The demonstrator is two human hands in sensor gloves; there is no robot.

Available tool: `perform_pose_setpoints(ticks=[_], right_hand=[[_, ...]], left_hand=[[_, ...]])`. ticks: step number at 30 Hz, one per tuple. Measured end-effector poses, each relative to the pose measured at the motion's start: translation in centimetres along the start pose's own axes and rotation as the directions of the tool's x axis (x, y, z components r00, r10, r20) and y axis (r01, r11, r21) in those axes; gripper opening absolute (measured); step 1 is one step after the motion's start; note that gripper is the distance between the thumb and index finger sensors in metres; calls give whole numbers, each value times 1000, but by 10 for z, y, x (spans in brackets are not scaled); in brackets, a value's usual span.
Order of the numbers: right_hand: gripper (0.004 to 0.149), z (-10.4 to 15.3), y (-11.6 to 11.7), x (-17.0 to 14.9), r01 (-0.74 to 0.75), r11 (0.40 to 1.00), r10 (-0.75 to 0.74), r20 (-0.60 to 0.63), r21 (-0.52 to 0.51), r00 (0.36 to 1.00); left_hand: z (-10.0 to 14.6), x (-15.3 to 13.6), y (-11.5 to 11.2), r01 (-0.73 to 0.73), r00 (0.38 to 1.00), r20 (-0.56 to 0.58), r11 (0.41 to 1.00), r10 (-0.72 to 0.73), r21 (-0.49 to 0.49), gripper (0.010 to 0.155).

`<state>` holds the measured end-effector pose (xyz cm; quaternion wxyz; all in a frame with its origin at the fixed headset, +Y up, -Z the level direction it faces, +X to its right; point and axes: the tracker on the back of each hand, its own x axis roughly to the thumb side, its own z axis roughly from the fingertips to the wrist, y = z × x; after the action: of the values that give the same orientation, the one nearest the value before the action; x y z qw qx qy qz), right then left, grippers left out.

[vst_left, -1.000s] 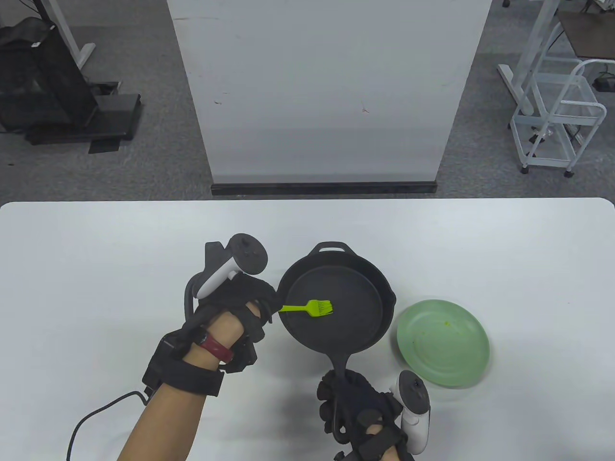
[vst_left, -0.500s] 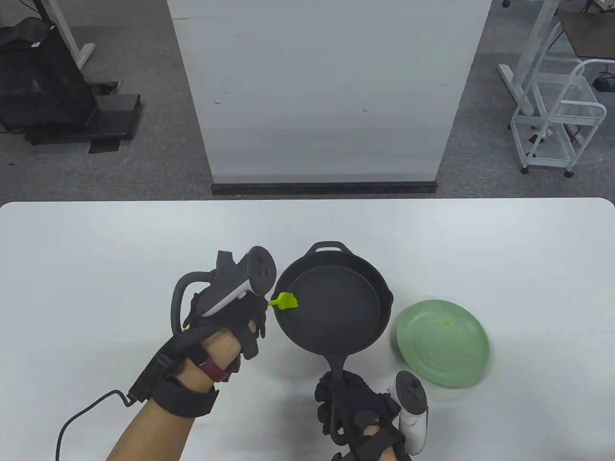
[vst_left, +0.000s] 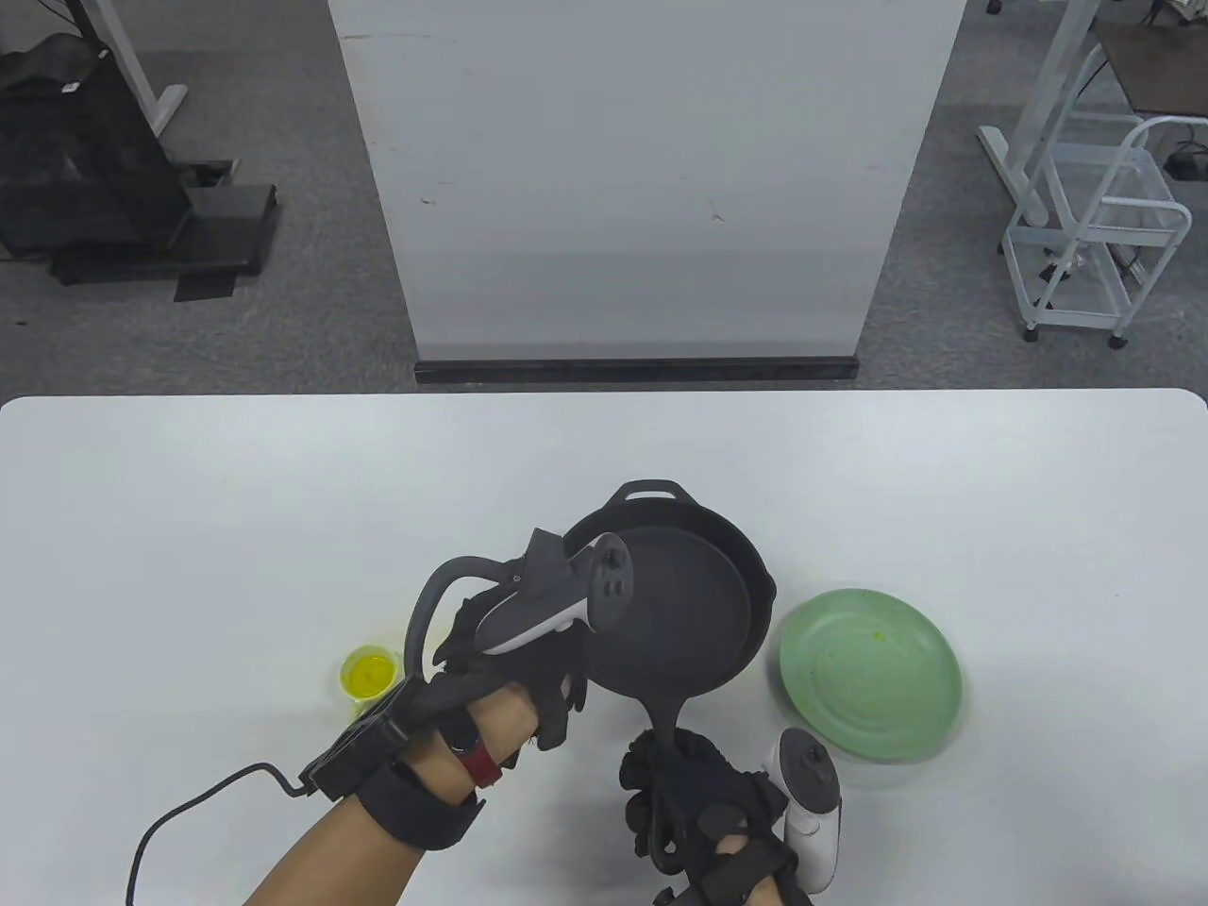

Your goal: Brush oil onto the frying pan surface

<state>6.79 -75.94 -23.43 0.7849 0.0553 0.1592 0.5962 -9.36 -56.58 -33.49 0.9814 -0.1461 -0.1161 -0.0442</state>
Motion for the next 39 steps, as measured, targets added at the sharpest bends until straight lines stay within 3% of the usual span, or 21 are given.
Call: perform_pose_setpoints(ticks=[4,10,17,21,26,29,33,39], right_hand=[[55,0,1,0,1,1000,-1,2,13,1000],[55,-1,1,0,-5,1000,5,0,15,1000],[55,-1,2,1,-22,999,22,9,27,1000],[55,-2,2,0,-20,999,20,3,32,1000],[54,-2,2,0,-17,999,16,2,36,1000],[54,-2,2,0,-16,999,16,3,35,1000],[54,-2,1,1,-17,1000,17,4,26,1000],[54,-2,0,0,-7,1000,7,-1,20,1000]], left_hand=[[-8,-4,-2,-195,978,61,977,201,-85,48],[-21,-5,-13,-313,941,95,941,326,-131,48],[-41,-10,-34,-505,836,92,824,541,-256,49],[-47,-8,-42,-531,812,85,791,578,-303,49],[-47,-4,-36,-562,776,104,758,622,-332,49],[-48,-4,-36,-538,799,83,770,595,-343,50],[-47,-13,-37,-467,867,27,829,498,-309,48],[-43,-35,-32,-406,909,-28,864,417,-297,48]])
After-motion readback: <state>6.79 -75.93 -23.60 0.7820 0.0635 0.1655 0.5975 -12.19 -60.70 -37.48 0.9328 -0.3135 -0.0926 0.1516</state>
